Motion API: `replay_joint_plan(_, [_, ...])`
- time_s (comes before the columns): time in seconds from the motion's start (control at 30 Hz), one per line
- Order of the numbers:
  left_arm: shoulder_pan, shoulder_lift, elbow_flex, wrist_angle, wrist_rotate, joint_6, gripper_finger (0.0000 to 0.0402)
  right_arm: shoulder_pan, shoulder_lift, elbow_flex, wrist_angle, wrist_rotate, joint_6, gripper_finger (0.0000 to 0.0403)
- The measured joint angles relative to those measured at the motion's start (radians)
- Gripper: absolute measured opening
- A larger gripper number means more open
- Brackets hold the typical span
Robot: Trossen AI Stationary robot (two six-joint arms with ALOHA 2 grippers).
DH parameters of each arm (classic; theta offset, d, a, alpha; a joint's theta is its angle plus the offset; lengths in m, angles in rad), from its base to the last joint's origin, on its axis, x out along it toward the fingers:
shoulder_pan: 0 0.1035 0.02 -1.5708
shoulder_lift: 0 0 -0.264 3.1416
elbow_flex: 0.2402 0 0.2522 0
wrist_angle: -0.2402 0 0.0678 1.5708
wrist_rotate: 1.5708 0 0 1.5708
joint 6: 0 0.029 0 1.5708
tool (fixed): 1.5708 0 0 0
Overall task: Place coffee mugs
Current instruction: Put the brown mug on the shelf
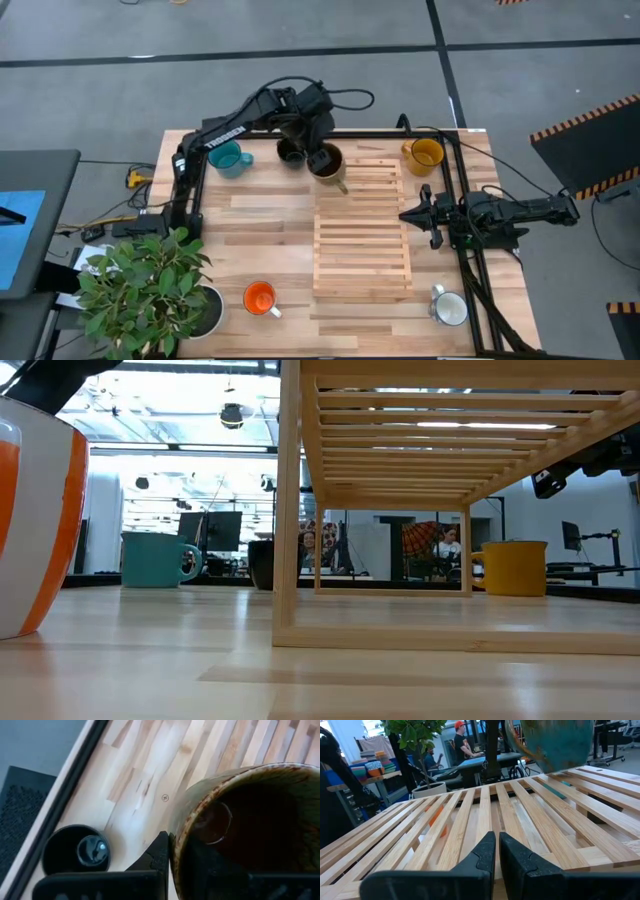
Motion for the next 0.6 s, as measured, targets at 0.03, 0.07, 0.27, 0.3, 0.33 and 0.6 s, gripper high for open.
replay_joint_plan(0.03, [0.0,0.005,0.0,0.0,0.0,0.001,0.002,0.0,0.0,0.0,0.0,0.0,0.0,0.0052])
replay_joint_plan(0.07, [-0.002,0.011,0.001,-0.002,-0.001,0.001,0.0025,0.0,0.0,0.0,0.0,0.0,0.0,0.0052])
replay_joint_plan(0.27, [-0.009,0.021,0.001,0.011,-0.022,0.001,0.0055,0.0,0.0,0.0,0.0,0.0,0.0,0.0052])
replay_joint_plan(0.3, [-0.01,0.021,0.001,0.021,-0.033,0.001,0.0058,0.0,0.0,0.0,0.0,0.0,0.0,0.0052])
replay_joint_plan(0.33, [-0.01,0.021,0.002,0.023,-0.042,0.001,0.0059,0.0,0.0,0.0,0.0,0.0,-0.001,0.0052])
replay_joint_plan(0.6, [-0.01,0.021,0.004,0.022,-0.052,0.045,0.0062,0.0,0.0,0.0,0.0,0.0,-0.004,0.0052])
